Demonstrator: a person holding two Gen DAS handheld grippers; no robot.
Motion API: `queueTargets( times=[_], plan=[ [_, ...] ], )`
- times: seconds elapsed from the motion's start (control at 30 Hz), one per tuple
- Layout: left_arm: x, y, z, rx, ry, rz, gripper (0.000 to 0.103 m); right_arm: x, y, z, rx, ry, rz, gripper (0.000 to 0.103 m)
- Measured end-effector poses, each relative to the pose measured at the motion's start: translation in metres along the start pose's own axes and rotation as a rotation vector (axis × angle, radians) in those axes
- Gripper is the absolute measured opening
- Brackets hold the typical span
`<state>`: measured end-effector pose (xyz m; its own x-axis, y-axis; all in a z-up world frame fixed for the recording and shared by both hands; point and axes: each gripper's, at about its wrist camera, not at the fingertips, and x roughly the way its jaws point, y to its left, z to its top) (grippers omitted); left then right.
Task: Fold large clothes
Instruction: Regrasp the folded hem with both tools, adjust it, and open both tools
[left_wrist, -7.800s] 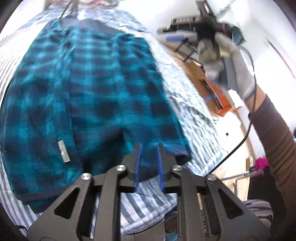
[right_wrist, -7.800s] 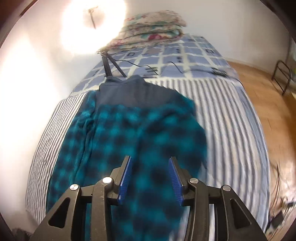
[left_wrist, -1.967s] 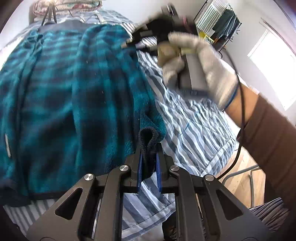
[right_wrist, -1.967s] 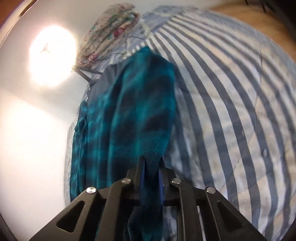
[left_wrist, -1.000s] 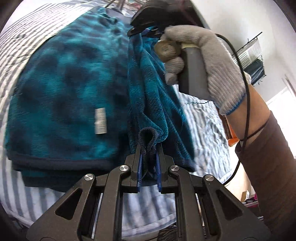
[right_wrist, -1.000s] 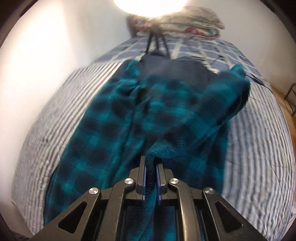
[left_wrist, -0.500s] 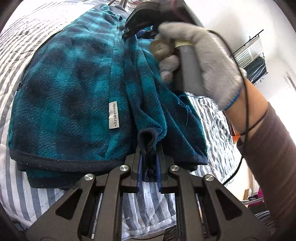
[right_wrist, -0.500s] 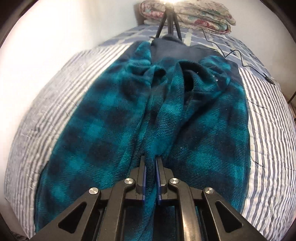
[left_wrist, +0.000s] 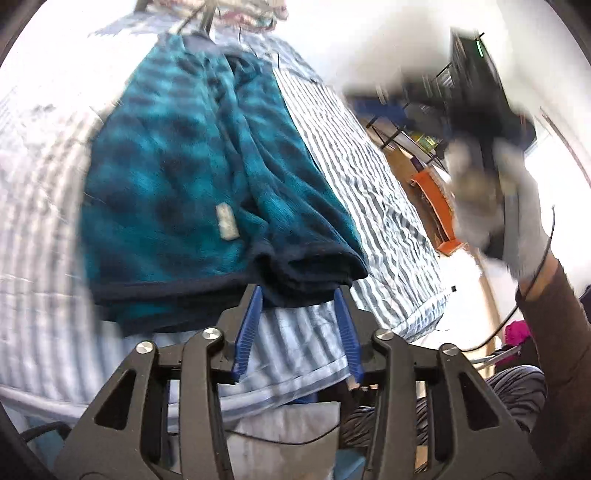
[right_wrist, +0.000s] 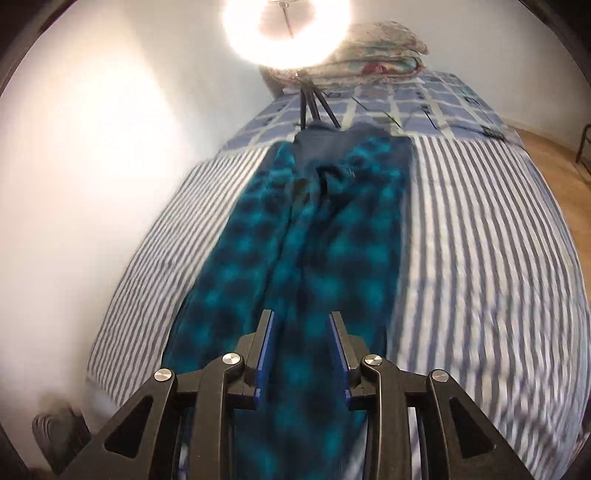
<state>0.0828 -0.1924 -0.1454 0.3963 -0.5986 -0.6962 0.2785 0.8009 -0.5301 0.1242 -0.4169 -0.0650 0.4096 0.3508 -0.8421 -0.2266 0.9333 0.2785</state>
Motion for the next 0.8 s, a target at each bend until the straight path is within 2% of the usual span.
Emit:
queueTargets(
  times=[0.07, 0.1, 0.13, 0.17, 0.2, 0.23, 0.3, 0.37, 0.5, 0.6, 0.67, 0.73, 0.8],
  plan=[
    [-0.019, 0.014, 0.006, -0.010, -0.029, 0.053, 0.049, -0.004, 0.001, -0.024, -0.017, 0.019, -0.030, 0.030],
    [-0.024, 0.021, 0.009, -0.014, -0.036, 0.080, 0.055, -0.003, 0.003, -0.039, -0.021, 0.036, -0.051, 0.034],
    [-0.029, 0.032, 0.013, -0.029, -0.046, 0.129, 0.059, -0.003, 0.004, -0.052, -0.019, 0.045, -0.072, 0.040],
    [-0.032, 0.045, 0.016, -0.058, -0.051, 0.170, 0.060, -0.001, 0.004, -0.064, -0.013, 0.052, -0.093, 0.057],
    [-0.032, 0.057, 0.017, -0.080, -0.048, 0.184, 0.060, 0.000, 0.002, -0.075, -0.003, 0.056, -0.104, 0.068],
    [-0.029, 0.072, 0.020, -0.117, -0.030, 0.192, 0.060, 0.000, 0.000, -0.084, 0.010, 0.060, -0.108, 0.070],
    [-0.022, 0.097, 0.020, -0.219, 0.003, 0.166, 0.060, 0.004, -0.010, -0.101, 0.068, 0.092, -0.097, 0.071],
    [-0.015, 0.118, 0.018, -0.334, 0.026, 0.158, 0.060, 0.013, -0.022, -0.111, 0.146, 0.142, -0.046, 0.071],
    [0.006, 0.145, 0.011, -0.431, 0.057, 0.052, 0.060, 0.027, -0.033, -0.128, 0.221, 0.175, 0.032, 0.071],
    [0.016, 0.143, 0.008, -0.433, 0.075, 0.012, 0.060, 0.038, -0.037, -0.133, 0.245, 0.185, 0.090, 0.071],
    [0.023, 0.135, 0.009, -0.401, 0.073, 0.024, 0.049, 0.049, -0.035, -0.135, 0.252, 0.198, 0.122, 0.069],
    [0.025, 0.127, 0.012, -0.371, 0.081, 0.051, 0.018, 0.059, -0.031, -0.136, 0.245, 0.216, 0.148, 0.060],
    [0.025, 0.124, 0.017, -0.361, 0.070, 0.052, 0.014, 0.065, -0.026, -0.135, 0.234, 0.228, 0.181, 0.030]
  ],
)
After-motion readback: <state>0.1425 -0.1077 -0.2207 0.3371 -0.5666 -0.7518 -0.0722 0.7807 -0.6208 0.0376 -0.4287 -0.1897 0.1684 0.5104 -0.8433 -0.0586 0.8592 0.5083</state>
